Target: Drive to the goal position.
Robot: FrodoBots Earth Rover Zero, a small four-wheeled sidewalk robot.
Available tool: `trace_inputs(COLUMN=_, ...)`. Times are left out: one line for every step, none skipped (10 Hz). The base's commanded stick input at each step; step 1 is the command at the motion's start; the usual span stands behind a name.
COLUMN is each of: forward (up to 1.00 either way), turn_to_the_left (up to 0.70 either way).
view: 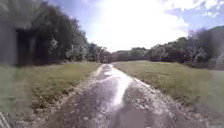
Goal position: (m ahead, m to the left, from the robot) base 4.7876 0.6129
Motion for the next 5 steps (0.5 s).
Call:
trace_inputs(forward=0.70, turn_to_the_left=0.00)
trace_inputs(forward=0.70, turn_to_the_left=0.00)
trace_inputs(forward=0.70, turn_to_the_left=0.00)
trace_inputs(forward=0.70, turn_to_the_left=0.00)
trace_inputs(forward=0.70, turn_to_the_left=0.00)
